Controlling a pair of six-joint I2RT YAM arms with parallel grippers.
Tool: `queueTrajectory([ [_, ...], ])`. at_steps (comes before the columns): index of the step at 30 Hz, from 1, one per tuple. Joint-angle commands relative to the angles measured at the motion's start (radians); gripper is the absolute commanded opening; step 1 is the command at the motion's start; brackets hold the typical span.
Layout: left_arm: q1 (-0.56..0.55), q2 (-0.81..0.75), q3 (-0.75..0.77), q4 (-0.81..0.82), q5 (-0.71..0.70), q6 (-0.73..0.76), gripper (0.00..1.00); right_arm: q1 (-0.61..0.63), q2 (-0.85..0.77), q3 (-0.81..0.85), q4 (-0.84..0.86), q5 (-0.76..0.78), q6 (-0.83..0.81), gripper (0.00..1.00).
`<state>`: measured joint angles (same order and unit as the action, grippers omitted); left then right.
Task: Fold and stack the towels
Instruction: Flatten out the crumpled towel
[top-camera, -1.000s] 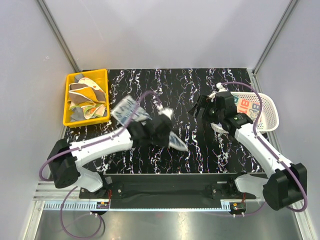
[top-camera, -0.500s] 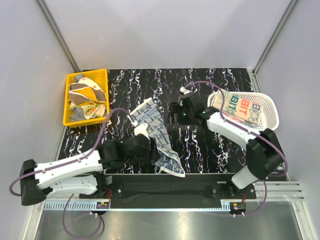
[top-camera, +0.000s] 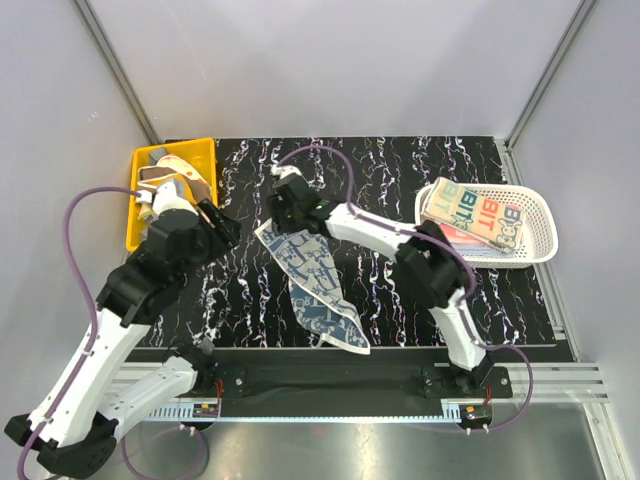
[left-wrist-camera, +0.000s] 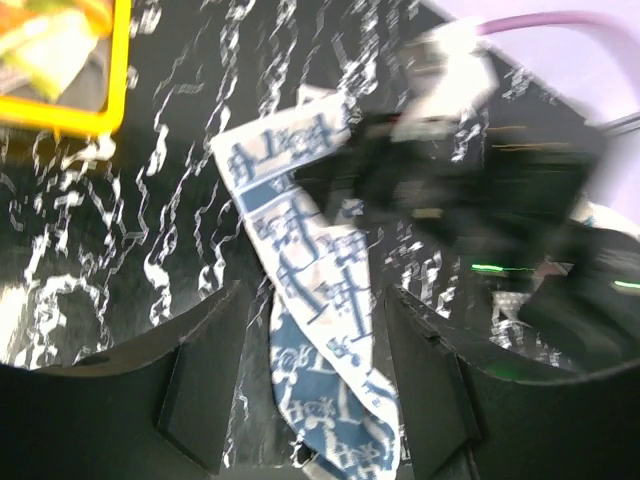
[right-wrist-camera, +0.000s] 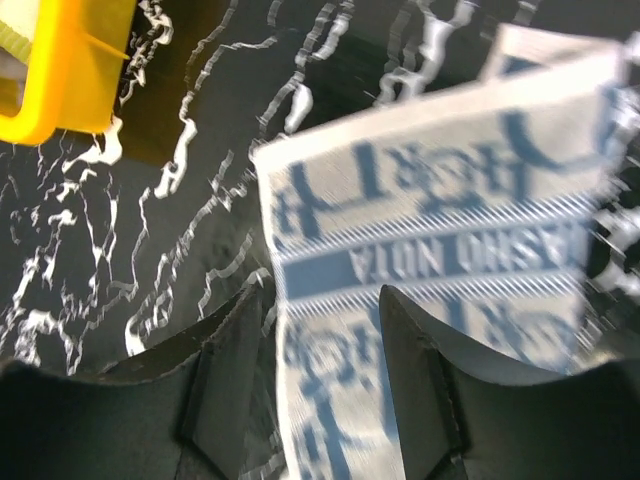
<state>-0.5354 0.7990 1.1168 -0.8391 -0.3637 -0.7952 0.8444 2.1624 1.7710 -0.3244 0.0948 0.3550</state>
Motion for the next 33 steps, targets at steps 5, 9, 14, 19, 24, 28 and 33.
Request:
queueTrajectory([
  [5, 0.022, 0.003, 0.110, -0.020, 0.046, 0.100, 0.61, 0.070, 0.262, 0.343, -0.103, 0.114, -0.093, 0.57],
  [9, 0.026, 0.006, 0.106, -0.020, 0.064, 0.120, 0.61, 0.079, 0.336, 0.423, -0.131, 0.143, -0.100, 0.56],
  [14, 0.031, 0.006, 0.063, 0.003, 0.100, 0.129, 0.61, 0.091, 0.410, 0.488, -0.151, 0.167, -0.110, 0.54],
  [19, 0.041, 0.006, 0.035, 0.015, 0.117, 0.133, 0.61, 0.099, 0.450, 0.521, -0.174, 0.178, -0.110, 0.50],
  [24, 0.061, 0.011, 0.020, 0.026, 0.129, 0.137, 0.61, 0.099, 0.415, 0.490, -0.165, 0.189, -0.103, 0.25],
  [28, 0.075, 0.022, 0.017, 0.043, 0.144, 0.140, 0.60, 0.097, 0.352, 0.456, -0.150, 0.204, -0.111, 0.07],
  [33, 0.097, 0.031, 0.023, 0.048, 0.158, 0.149, 0.59, 0.084, 0.202, 0.386, -0.114, 0.135, -0.085, 0.07],
])
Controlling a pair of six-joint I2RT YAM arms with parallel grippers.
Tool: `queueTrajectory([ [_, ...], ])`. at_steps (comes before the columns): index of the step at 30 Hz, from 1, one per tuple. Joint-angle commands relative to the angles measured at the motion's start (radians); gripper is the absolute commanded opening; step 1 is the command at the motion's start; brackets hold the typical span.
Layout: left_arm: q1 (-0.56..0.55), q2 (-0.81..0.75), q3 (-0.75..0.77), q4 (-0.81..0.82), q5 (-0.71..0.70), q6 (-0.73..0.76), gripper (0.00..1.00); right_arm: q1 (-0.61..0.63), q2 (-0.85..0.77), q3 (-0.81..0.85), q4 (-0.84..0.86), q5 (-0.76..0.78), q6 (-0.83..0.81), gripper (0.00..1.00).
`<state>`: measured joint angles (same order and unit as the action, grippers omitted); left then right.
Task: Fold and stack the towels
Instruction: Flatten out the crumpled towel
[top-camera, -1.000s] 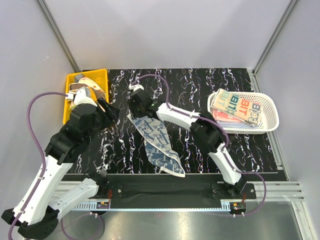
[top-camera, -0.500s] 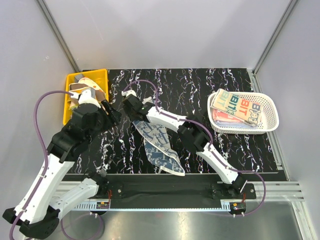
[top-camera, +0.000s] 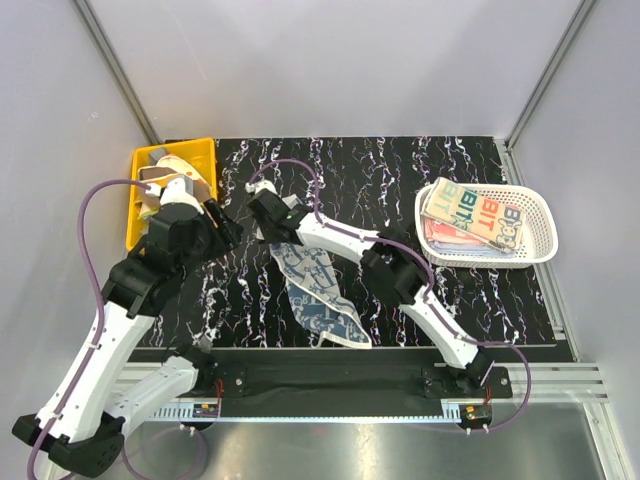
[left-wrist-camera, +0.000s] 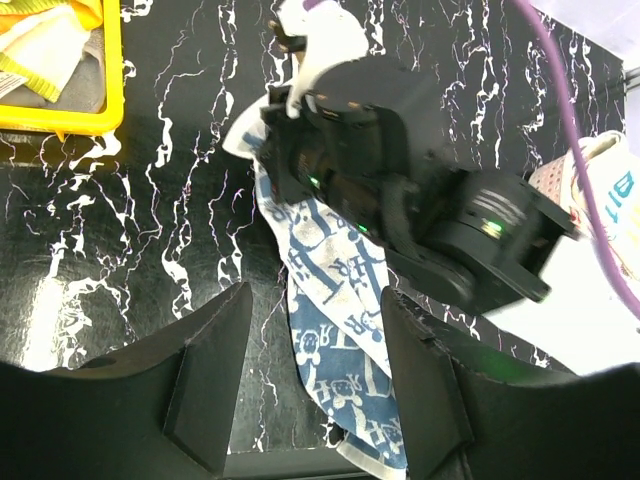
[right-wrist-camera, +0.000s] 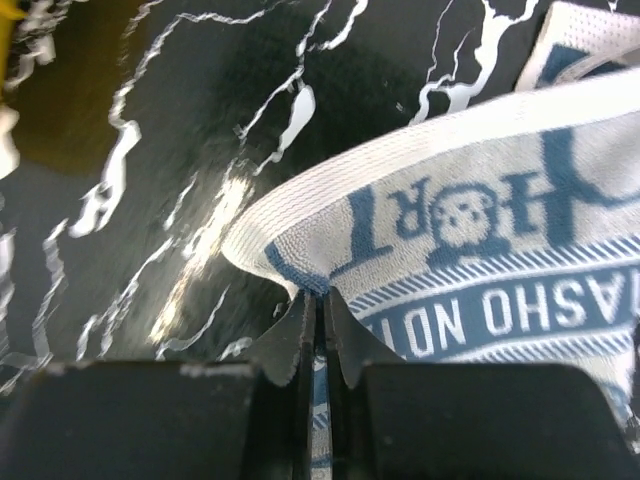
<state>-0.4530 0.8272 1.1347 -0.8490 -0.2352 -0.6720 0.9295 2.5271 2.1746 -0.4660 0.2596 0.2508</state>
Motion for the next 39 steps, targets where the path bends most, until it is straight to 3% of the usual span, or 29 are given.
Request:
queueTrajectory([
  [1, 0.019, 0.003, 0.005, 0.062, 0.033, 0.028, 0.58, -0.020, -0.188, -0.050, 0.035, -0.052, 0.028, 0.08],
  [7, 0.037, 0.041, -0.019, 0.097, 0.076, 0.023, 0.57, -0.125, -0.368, -0.188, 0.076, -0.210, 0.103, 0.07],
  [12, 0.050, 0.113, -0.059, 0.178, 0.112, 0.005, 0.56, -0.289, -0.439, -0.326, 0.108, -0.316, 0.108, 0.06],
  [17, 0.051, 0.298, -0.075, 0.290, 0.172, -0.029, 0.55, -0.451, -0.456, -0.400, 0.121, -0.405, 0.074, 0.09],
  [21, 0.050, 0.496, -0.041, 0.387, 0.229, -0.038, 0.54, -0.579, -0.396, -0.378, 0.073, -0.405, 0.059, 0.38],
  [22, 0.050, 0.533, -0.030, 0.390, 0.229, -0.035, 0.54, -0.592, -0.389, -0.377, 0.064, -0.387, 0.056, 0.49],
  [26, 0.048, 0.658, -0.021, 0.393, 0.261, -0.026, 0.56, -0.601, -0.461, -0.432, 0.053, -0.318, 0.061, 0.74],
  [31, 0.048, 0.656, -0.119, 0.415, 0.280, -0.029, 0.58, -0.594, -0.617, -0.596, 0.043, -0.312, 0.114, 0.77],
  [35, 0.040, 0.577, -0.237, 0.424, 0.319, -0.028, 0.59, -0.537, -0.815, -0.932, 0.128, -0.283, 0.186, 0.76],
  [39, 0.037, 0.535, -0.291, 0.439, 0.315, -0.026, 0.61, -0.448, -0.988, -1.119, 0.188, -0.165, 0.245, 0.78],
])
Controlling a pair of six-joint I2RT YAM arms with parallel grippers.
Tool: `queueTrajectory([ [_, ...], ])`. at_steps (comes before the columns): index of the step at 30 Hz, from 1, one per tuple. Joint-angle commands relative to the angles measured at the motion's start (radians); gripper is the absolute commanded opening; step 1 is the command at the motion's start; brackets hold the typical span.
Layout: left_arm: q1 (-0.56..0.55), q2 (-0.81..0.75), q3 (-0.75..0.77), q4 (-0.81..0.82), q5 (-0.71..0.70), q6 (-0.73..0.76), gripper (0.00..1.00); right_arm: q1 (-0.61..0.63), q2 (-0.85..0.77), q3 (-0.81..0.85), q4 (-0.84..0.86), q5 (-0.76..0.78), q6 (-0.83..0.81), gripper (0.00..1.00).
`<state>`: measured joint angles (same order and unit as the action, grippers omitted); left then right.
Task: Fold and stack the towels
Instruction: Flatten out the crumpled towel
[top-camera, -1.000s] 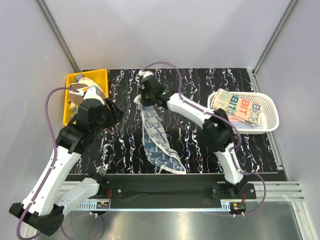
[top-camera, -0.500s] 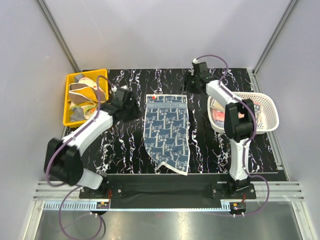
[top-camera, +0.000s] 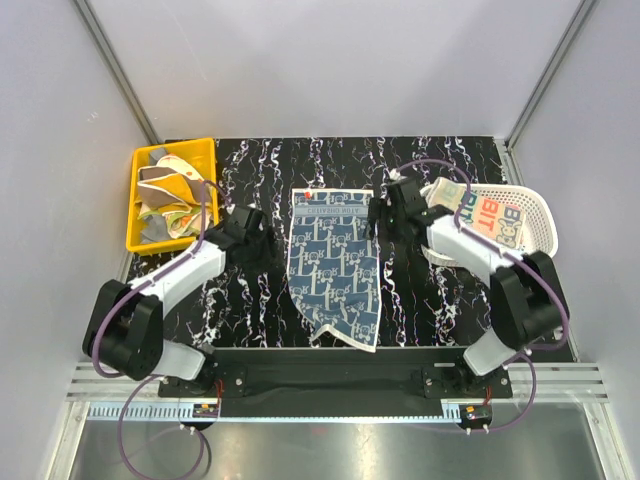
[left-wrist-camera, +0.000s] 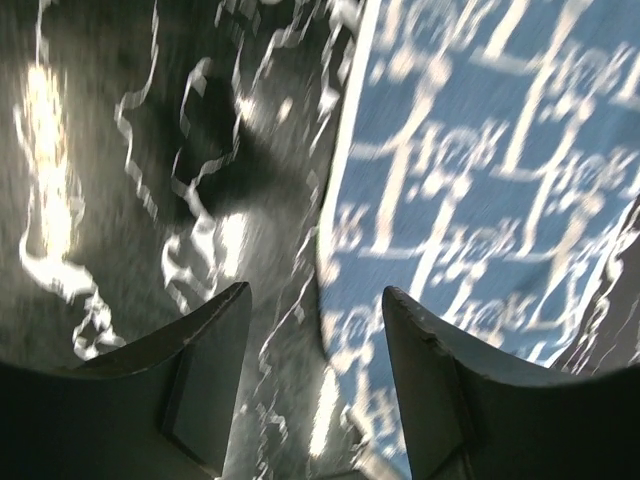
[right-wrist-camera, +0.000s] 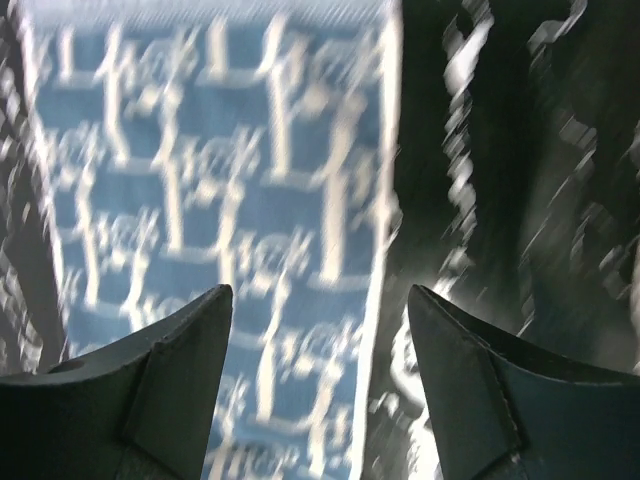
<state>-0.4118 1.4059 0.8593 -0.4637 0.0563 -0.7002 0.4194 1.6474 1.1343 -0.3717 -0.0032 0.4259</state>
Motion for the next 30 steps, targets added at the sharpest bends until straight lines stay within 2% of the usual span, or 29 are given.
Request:
queueTrajectory([
  [1, 0.007, -0.021, 0.004, 0.051, 0.008, 0.002, 0.61, 0.064, -0.110, -0.093, 0.111, 0.107, 0.088, 0.78],
  [4, 0.010, 0.054, 0.148, 0.048, -0.035, 0.024, 0.62, 0.064, -0.042, -0.018, 0.100, 0.187, 0.056, 0.77],
  [5, 0.016, 0.124, 0.193, 0.030, -0.083, 0.027, 0.63, 0.062, -0.012, 0.060, 0.079, 0.210, 0.024, 0.76],
  [6, 0.027, 0.160, 0.293, 0.027, -0.084, 0.045, 0.63, 0.042, 0.055, 0.102, 0.071, 0.221, 0.013, 0.69],
  [8, 0.056, 0.291, 0.398, 0.002, -0.076, 0.067, 0.63, 0.003, 0.129, 0.229, 0.037, 0.191, 0.002, 0.64],
  [9, 0.065, 0.347, 0.505, -0.009, -0.063, 0.105, 0.61, -0.029, 0.202, 0.269, 0.033, 0.171, -0.001, 0.61],
  [12, 0.080, 0.522, 0.720, -0.070, -0.053, 0.189, 0.59, -0.059, 0.345, 0.425, 0.010, 0.158, -0.041, 0.60],
  [16, 0.103, 0.703, 0.890, -0.113, -0.041, 0.267, 0.59, -0.082, 0.506, 0.638, -0.058, 0.137, -0.065, 0.55],
  [20, 0.131, 0.814, 0.978, -0.113, -0.006, 0.321, 0.59, -0.088, 0.604, 0.729, -0.073, 0.098, -0.075, 0.55],
  [22, 0.134, 0.843, 0.994, -0.095, -0.001, 0.346, 0.63, -0.088, 0.644, 0.760, -0.076, 0.092, -0.081, 0.55],
  [30, 0.134, 0.941, 1.109, -0.099, 0.008, 0.360, 0.66, -0.088, 0.719, 0.794, -0.101, 0.127, -0.096, 0.54],
])
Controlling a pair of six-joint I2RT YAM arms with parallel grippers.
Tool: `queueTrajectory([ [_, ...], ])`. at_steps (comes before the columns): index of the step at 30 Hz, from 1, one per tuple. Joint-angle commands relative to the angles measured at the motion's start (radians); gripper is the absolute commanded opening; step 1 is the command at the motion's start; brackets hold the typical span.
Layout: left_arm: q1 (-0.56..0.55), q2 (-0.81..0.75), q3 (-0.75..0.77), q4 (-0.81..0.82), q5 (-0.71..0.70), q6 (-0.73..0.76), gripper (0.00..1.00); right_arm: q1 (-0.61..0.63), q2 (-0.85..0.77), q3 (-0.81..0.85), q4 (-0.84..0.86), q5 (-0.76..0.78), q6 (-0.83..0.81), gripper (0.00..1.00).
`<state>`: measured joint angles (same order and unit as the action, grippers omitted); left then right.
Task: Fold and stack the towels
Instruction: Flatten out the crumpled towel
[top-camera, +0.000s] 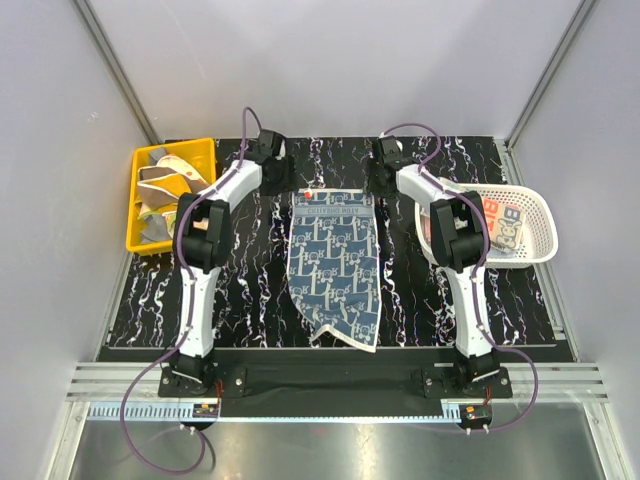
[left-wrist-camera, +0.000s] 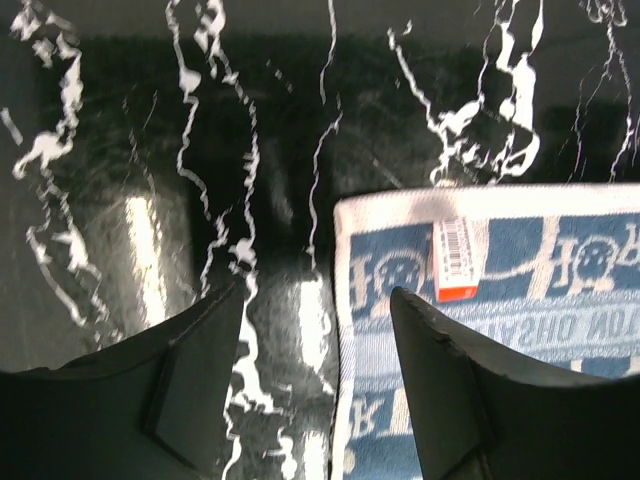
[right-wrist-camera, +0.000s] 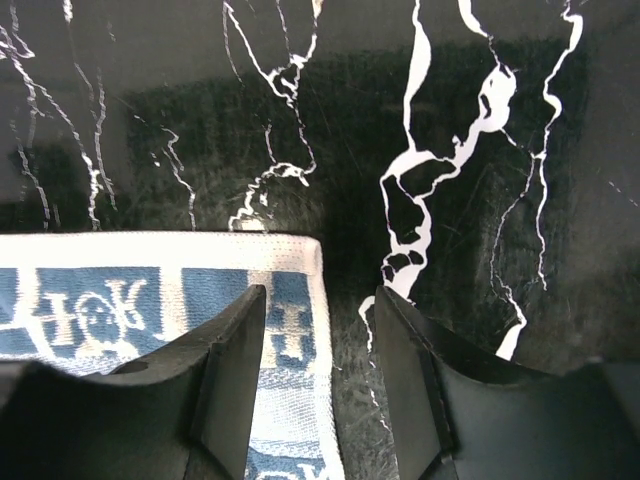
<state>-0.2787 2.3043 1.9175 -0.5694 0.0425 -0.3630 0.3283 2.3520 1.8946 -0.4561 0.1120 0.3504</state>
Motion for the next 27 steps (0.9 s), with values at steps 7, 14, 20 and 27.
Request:
queueTrajectory([
  [7, -0.016, 0.092, 0.074, -0.021, -0.015, 0.012, 0.61, 0.003, 0.046, 0.029, -0.006, -0.018, -0.008, 0.52],
  [14, -0.042, 0.113, 0.074, -0.014, -0.039, -0.011, 0.55, 0.009, 0.046, -0.008, 0.014, -0.040, 0.015, 0.44],
  [20, -0.048, 0.122, 0.063, 0.011, -0.039, -0.031, 0.50, 0.020, 0.059, 0.011, 0.004, -0.038, 0.015, 0.31],
  [27, -0.048, 0.135, 0.092, 0.009, -0.039, -0.013, 0.24, 0.020, 0.069, 0.029, -0.016, -0.031, 0.005, 0.20],
])
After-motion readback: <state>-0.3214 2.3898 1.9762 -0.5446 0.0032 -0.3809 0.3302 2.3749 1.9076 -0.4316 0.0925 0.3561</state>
